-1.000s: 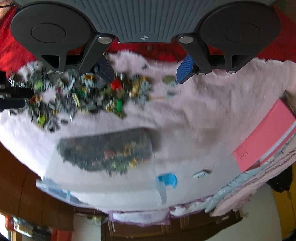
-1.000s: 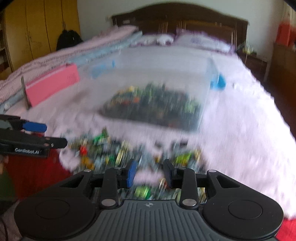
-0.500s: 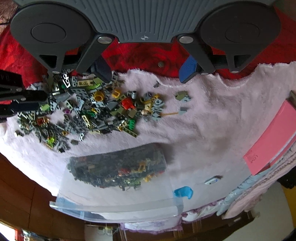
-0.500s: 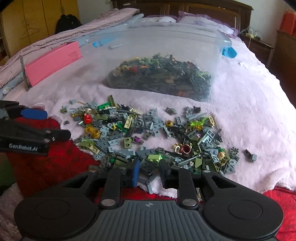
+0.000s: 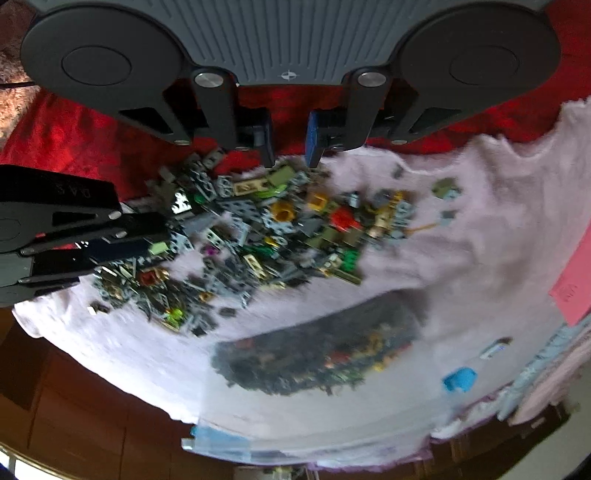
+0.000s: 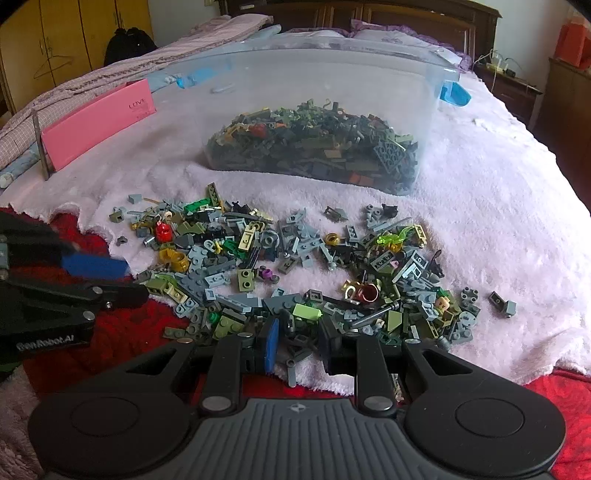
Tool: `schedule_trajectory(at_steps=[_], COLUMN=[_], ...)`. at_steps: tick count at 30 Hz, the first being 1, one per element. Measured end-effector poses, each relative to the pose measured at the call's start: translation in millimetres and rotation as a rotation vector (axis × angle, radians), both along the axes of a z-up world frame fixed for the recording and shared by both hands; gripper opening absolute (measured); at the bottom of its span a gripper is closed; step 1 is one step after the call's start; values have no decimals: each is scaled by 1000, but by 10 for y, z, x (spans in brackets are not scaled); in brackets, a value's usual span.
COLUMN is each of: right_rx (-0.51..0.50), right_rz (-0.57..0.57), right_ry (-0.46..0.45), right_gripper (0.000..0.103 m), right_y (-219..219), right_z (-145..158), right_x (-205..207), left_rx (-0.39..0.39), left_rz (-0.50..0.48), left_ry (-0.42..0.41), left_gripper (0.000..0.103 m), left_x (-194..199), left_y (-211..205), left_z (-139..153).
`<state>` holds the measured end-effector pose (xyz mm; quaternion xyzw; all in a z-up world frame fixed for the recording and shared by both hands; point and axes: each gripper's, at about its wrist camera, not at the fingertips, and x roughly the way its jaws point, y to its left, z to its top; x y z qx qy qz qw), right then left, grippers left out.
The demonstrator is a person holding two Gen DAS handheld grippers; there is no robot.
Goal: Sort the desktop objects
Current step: 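Move both open tools back down to the loose Lego pile, then grasp a grey piece with the left tool while right grasps a grey piece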
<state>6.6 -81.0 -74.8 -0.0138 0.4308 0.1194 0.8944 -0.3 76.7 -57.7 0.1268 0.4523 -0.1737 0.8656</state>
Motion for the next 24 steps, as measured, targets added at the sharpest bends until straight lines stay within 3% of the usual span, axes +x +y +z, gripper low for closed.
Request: schedule_trajectory(at_steps=[15,24], right_rx=[16,22], right_rz=[-3,-9], right_ry=[3,-6], right_gripper=[27,27], right_y=[-59,-49], right_z=[-28,-46], right_x=[5,1], left_rx=[-41,-30], left_rz=[7,-8], left_ry=[24,7], left_gripper=[24,18], left_x=[93,82], left_y=[-23,-65], left_z=[-66,-73])
